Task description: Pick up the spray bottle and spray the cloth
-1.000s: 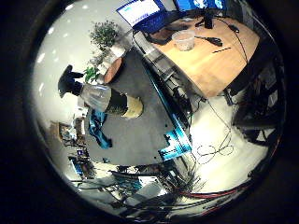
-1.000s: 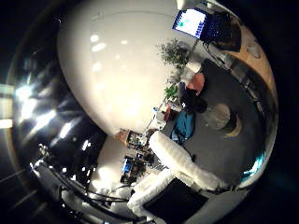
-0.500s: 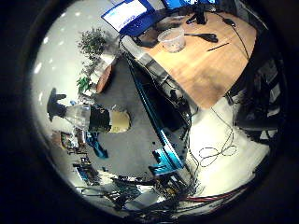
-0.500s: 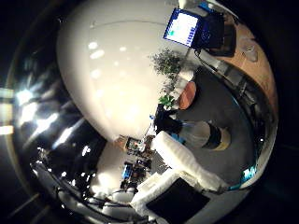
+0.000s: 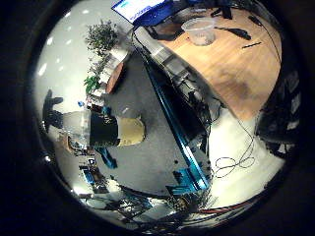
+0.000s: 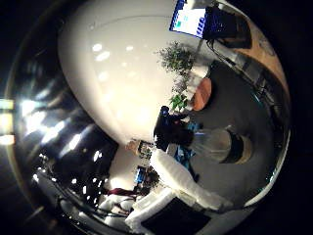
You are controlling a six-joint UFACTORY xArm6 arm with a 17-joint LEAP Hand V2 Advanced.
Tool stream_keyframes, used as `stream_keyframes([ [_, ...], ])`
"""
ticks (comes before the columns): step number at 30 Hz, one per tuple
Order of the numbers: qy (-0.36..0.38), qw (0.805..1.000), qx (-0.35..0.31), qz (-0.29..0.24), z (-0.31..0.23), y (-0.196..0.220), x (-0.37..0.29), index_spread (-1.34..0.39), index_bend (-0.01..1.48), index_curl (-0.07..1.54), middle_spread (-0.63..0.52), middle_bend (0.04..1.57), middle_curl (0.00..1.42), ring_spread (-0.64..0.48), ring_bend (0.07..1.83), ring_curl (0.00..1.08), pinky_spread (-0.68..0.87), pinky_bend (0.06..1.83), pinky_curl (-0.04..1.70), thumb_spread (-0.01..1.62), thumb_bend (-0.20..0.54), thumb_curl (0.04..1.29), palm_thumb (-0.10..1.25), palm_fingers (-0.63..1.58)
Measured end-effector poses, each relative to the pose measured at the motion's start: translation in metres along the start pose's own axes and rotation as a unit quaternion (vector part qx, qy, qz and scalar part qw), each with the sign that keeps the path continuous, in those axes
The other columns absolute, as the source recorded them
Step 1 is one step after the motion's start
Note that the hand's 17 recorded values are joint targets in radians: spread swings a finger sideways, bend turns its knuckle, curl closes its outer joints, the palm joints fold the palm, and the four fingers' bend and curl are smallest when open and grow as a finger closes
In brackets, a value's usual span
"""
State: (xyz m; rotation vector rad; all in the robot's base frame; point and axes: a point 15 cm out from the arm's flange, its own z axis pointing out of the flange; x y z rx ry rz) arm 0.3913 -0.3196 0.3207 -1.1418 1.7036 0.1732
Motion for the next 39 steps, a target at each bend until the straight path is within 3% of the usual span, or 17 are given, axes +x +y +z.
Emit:
stream_keyframes([
  [12,-0.025,0.998,-0.063,-0.018,0.061,0.007,-0.017,-0.24,0.15,0.27,0.13,0.20,0.33,0.19,0.27,0.26,0.37,0.41,0.31,0.99,-0.030,0.27,0.38,0.04],
  [27,-0.026,0.989,-0.130,-0.067,0.133,0.022,-0.047,-0.25,0.15,0.24,0.16,0.21,0.33,0.19,0.29,0.27,0.40,0.45,0.32,0.92,-0.030,0.29,0.40,0.01],
  [39,-0.034,0.984,-0.158,-0.079,0.168,0.074,-0.078,-0.23,0.15,0.25,0.15,0.23,0.34,0.18,0.29,0.26,0.37,0.43,0.31,0.93,-0.023,0.29,0.43,0.08],
])
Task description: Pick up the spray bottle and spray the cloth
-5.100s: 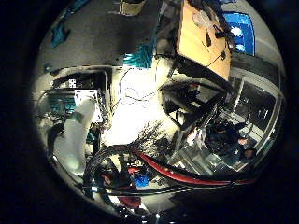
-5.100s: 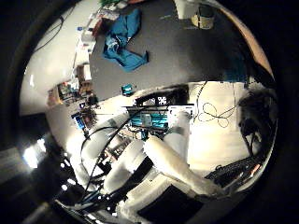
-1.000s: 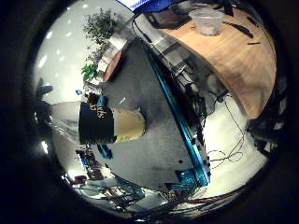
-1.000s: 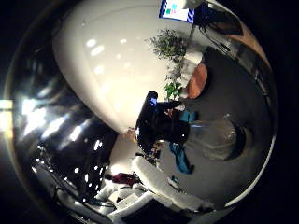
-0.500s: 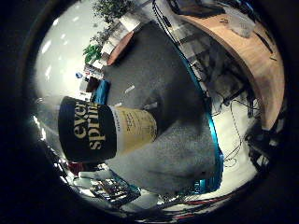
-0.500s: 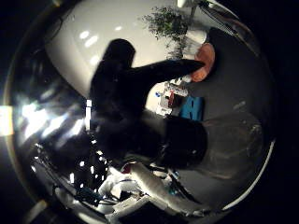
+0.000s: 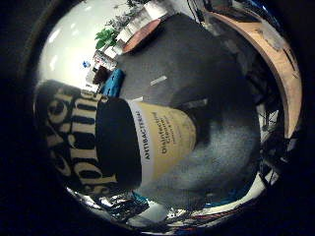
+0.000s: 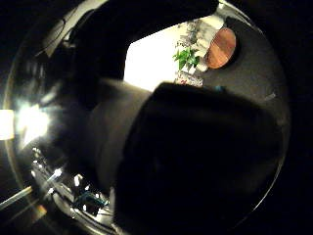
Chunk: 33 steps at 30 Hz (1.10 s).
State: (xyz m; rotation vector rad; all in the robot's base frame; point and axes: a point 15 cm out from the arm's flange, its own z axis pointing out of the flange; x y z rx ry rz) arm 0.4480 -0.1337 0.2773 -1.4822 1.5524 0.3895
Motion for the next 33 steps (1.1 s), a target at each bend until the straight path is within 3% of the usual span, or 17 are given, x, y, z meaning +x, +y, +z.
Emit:
stream_keyframes([
  [5,-0.004,1.000,-0.007,-0.003,0.018,0.015,-0.004,-0.22,0.17,0.27,0.08,0.27,0.35,0.11,0.40,0.28,0.31,0.39,0.28,1.02,-0.001,0.33,0.62,0.33],
  [9,-0.003,1.000,-0.005,-0.007,0.025,0.021,-0.003,-0.24,0.18,0.29,-0.02,0.38,0.39,-0.02,0.60,0.33,0.15,0.36,0.26,1.07,-0.005,0.38,0.74,0.60],
  [11,-0.010,1.000,0.003,-0.007,0.028,0.020,-0.004,-0.29,0.18,0.30,-0.10,0.48,0.44,-0.10,0.75,0.37,-0.05,0.51,0.27,1.07,-0.007,0.41,0.81,0.96],
  [14,-0.022,1.000,0.017,-0.014,0.031,0.019,-0.008,-0.35,0.27,0.37,-0.17,0.61,0.52,-0.17,0.89,0.45,-0.28,0.73,0.35,1.00,-0.014,0.46,0.87,1.24],
  [17,-0.027,0.999,0.020,-0.028,0.031,0.020,-0.010,-0.38,0.46,0.49,-0.19,0.81,0.61,-0.20,0.99,0.50,-0.37,0.88,0.43,0.96,-0.014,0.50,0.91,1.29],
  [22,-0.034,0.999,0.028,-0.031,0.032,0.018,-0.014,-0.38,0.74,0.70,-0.19,1.04,0.72,-0.21,1.20,0.59,-0.33,1.11,0.59,0.94,-0.017,0.54,0.94,1.18],
  [33,-0.042,0.996,0.074,-0.029,0.017,0.010,-0.023,-0.30,1.08,0.91,-0.17,1.29,0.84,-0.23,1.38,0.72,-0.22,1.23,0.94,0.99,-0.016,0.61,1.00,1.06],
])
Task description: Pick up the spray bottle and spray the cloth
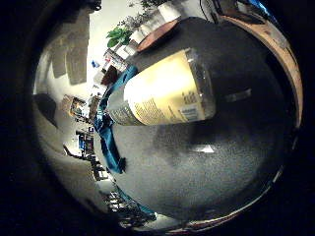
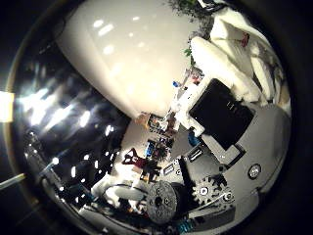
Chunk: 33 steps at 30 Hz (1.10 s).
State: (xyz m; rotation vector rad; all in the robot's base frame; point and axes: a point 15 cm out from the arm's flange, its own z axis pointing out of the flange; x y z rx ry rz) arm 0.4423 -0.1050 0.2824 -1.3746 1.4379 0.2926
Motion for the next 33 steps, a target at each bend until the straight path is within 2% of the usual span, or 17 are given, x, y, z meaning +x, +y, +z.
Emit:
stream_keyframes([
  [6,0.012,1.000,0.008,-0.009,-0.007,-0.009,-0.013,-0.27,1.12,0.90,-0.16,1.33,0.84,-0.23,1.38,0.76,-0.21,1.17,1.13,0.98,-0.029,0.63,0.95,1.04],
  [12,0.013,1.000,-0.011,-0.001,0.003,-0.014,-0.034,-0.28,1.05,0.89,-0.18,1.29,0.85,-0.25,1.39,0.80,-0.21,1.17,1.22,0.95,-0.029,0.61,0.86,0.92],
  [16,0.041,0.998,-0.046,-0.006,-0.002,-0.007,-0.036,-0.32,0.79,0.86,-0.17,1.22,0.81,-0.23,1.38,0.75,-0.26,1.11,1.14,0.90,-0.033,0.60,0.81,0.81],
  [19,0.063,0.995,-0.078,-0.008,-0.004,-0.003,-0.038,-0.32,0.54,0.81,-0.17,1.09,0.76,-0.21,1.34,0.69,-0.34,1.05,1.05,0.91,-0.030,0.59,0.79,0.60],
  [21,0.078,0.991,-0.106,-0.009,-0.001,0.002,-0.039,-0.33,0.46,0.78,-0.16,1.00,0.73,-0.19,1.27,0.66,-0.34,0.95,1.01,0.97,-0.022,0.57,0.79,0.41],
  [24,0.112,0.982,-0.151,-0.009,0.000,0.008,-0.039,-0.34,0.51,0.72,-0.11,0.85,0.65,-0.11,1.02,0.56,-0.18,0.71,0.93,1.05,-0.025,0.53,0.75,0.13],
  [26,0.134,0.976,-0.174,-0.010,0.000,0.008,-0.040,-0.31,0.53,0.68,-0.06,0.72,0.58,-0.01,0.84,0.48,0.03,0.61,0.86,1.07,-0.027,0.50,0.72,0.02],
  [28,0.149,0.970,-0.190,-0.015,0.004,0.005,-0.043,-0.28,0.50,0.62,-0.02,0.64,0.52,0.07,0.70,0.41,0.21,0.55,0.77,1.08,-0.024,0.48,0.71,0.01],
  [33,0.175,0.959,-0.220,-0.026,0.016,-0.004,-0.050,-0.27,0.41,0.51,0.06,0.43,0.40,0.16,0.51,0.31,0.40,0.44,0.61,1.08,-0.023,0.45,0.70,0.05],
])
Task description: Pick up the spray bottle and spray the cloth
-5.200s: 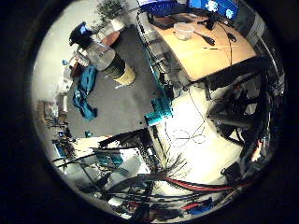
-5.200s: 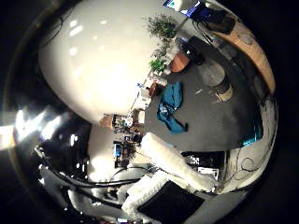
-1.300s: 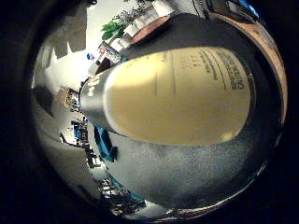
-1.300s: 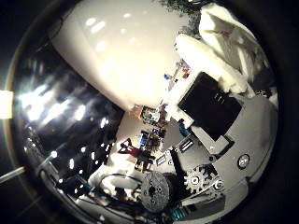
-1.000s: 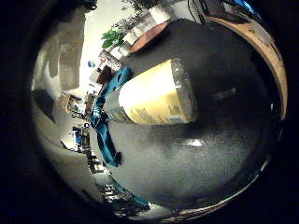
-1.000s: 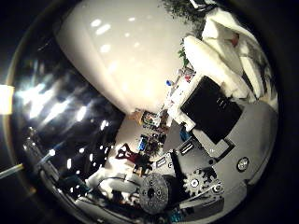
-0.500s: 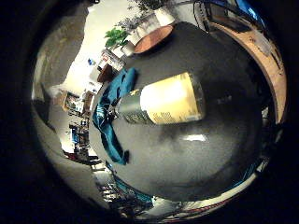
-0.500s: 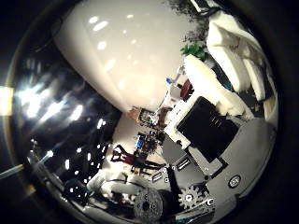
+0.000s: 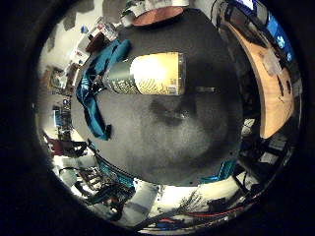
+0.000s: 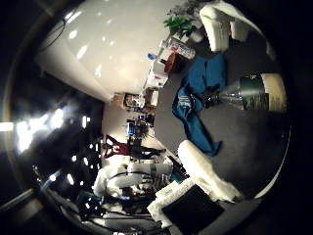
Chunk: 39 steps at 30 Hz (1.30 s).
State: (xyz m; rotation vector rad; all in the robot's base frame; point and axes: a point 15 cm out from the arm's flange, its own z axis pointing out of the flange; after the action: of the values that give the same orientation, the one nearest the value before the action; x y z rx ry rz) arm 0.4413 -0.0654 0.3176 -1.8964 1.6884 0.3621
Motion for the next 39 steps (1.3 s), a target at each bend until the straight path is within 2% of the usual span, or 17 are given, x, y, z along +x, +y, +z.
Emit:
stream_keyframes([
  [5,0.022,1.000,-0.003,-0.007,0.008,-0.022,-0.011,-0.26,0.34,0.45,0.09,0.33,0.36,0.18,0.39,0.26,0.43,0.37,0.51,1.07,-0.022,0.44,0.70,0.12],
  [14,0.111,0.991,-0.070,-0.003,0.034,-0.046,-0.024,-0.25,0.19,0.39,0.16,0.18,0.32,0.21,0.23,0.22,0.45,0.31,0.40,1.08,-0.022,0.41,0.70,0.15],
  [18,0.139,0.986,-0.095,0.003,0.047,-0.054,-0.028,-0.23,0.13,0.33,0.19,0.18,0.30,0.23,0.25,0.24,0.46,0.36,0.40,1.08,-0.029,0.38,0.65,0.08],
  [23,0.191,0.971,-0.141,0.010,0.073,-0.060,-0.023,-0.22,0.15,0.28,0.21,0.19,0.30,0.25,0.26,0.25,0.47,0.43,0.39,1.08,-0.027,0.35,0.60,0.02],
  [39,0.222,0.952,-0.210,0.005,0.171,-0.053,-0.030,-0.20,0.16,0.27,0.23,0.19,0.30,0.26,0.27,0.26,0.45,0.47,0.34,1.08,-0.023,0.30,0.56,0.00],
])
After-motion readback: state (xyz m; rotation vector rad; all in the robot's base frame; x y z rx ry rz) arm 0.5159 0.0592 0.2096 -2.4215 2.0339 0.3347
